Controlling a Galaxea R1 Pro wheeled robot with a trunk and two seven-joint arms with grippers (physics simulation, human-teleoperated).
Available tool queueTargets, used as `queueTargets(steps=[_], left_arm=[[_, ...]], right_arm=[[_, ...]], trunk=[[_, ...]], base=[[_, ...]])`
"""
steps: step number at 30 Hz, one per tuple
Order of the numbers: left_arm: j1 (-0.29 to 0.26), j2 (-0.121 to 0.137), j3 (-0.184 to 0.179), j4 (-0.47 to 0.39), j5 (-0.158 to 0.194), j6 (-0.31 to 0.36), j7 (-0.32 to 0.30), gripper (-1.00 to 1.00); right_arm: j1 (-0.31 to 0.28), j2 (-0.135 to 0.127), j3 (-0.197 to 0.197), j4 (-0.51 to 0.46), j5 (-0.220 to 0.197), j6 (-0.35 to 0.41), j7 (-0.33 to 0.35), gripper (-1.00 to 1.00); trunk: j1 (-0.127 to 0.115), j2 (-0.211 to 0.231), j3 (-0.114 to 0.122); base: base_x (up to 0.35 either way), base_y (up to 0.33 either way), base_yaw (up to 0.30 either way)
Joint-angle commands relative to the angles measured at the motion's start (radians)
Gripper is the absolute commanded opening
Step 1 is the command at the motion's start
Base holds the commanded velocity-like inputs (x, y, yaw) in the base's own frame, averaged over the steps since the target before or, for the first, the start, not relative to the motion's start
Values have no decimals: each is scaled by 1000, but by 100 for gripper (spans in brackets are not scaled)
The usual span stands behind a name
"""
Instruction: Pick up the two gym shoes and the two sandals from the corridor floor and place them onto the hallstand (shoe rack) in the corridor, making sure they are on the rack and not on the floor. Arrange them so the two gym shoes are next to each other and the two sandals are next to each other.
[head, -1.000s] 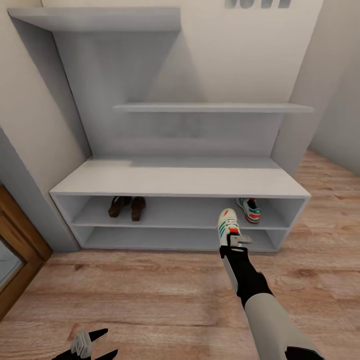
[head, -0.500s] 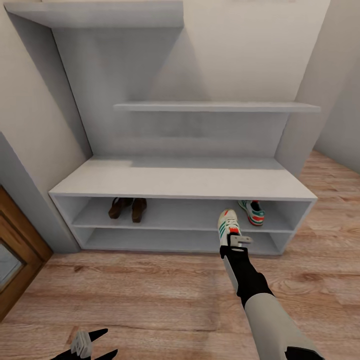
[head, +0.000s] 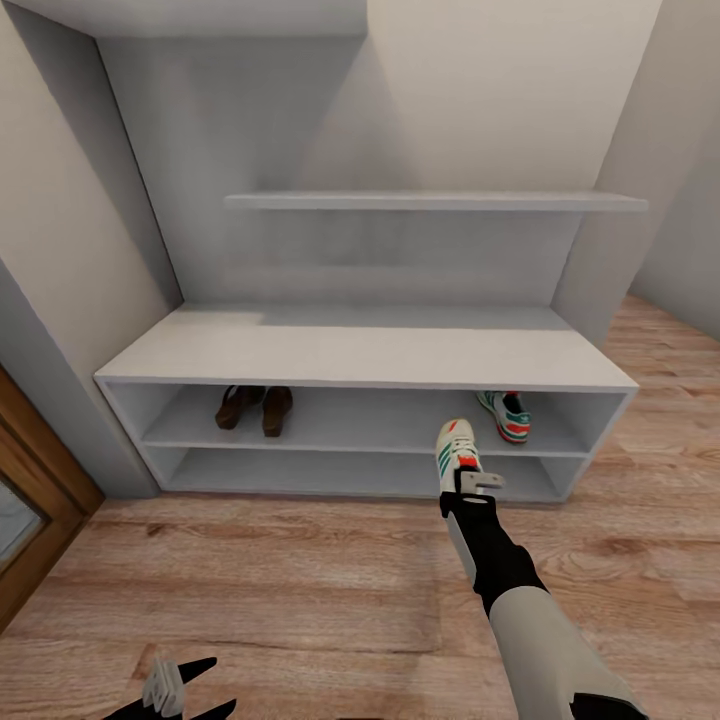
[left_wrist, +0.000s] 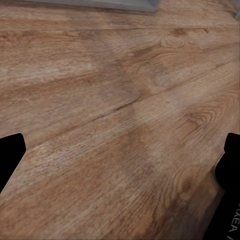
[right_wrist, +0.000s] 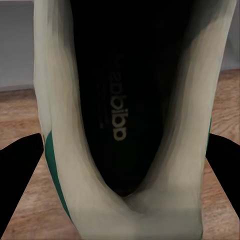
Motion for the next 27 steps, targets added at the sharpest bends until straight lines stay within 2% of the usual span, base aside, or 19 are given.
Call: queueTargets(steps=[1, 9, 20, 27], left_arm=[[-1, 0, 1, 1, 1, -6, -3, 100], [0, 0, 2, 2, 1, -6, -3, 100], [0, 0, 3, 2, 0, -5, -3, 100], [-1, -4, -3, 2, -1, -5, 4, 100]], right_arm=[[0, 1, -4, -1, 11, 7, 2, -100], [0, 1, -4, -1, 11, 8, 2, -100], [0, 1, -4, 0, 12, 4, 0, -100], [0, 1, -4, 0, 11, 5, 2, -100]], trunk=[[0, 0, -1], [0, 0, -1], [0, 0, -1], [0, 0, -1]], base=[[0, 0, 0], [87, 0, 0], [318, -2, 0], [285, -100, 0]])
